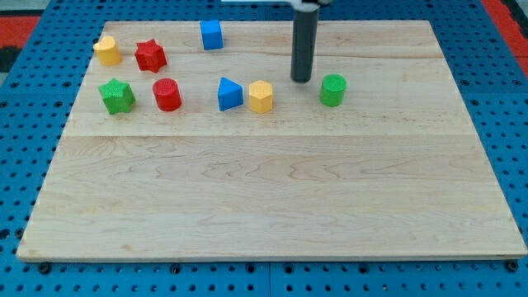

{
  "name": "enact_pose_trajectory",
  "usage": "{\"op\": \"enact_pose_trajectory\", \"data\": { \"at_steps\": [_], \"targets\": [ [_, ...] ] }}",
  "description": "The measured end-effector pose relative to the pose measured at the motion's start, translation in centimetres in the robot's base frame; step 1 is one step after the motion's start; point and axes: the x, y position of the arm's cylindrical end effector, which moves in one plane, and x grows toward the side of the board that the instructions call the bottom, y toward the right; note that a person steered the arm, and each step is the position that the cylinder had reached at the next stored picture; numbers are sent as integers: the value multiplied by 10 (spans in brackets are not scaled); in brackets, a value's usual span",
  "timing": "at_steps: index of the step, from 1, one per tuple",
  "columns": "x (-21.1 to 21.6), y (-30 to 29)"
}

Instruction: Place the green circle right to the hexagon

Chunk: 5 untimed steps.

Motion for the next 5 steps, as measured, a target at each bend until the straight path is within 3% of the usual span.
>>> {"op": "enact_pose_trajectory", "data": {
  "at_steps": [1, 2, 5],
  "targets": [
    [-21, 50],
    [38, 67],
    [55, 33]
  ]
}}
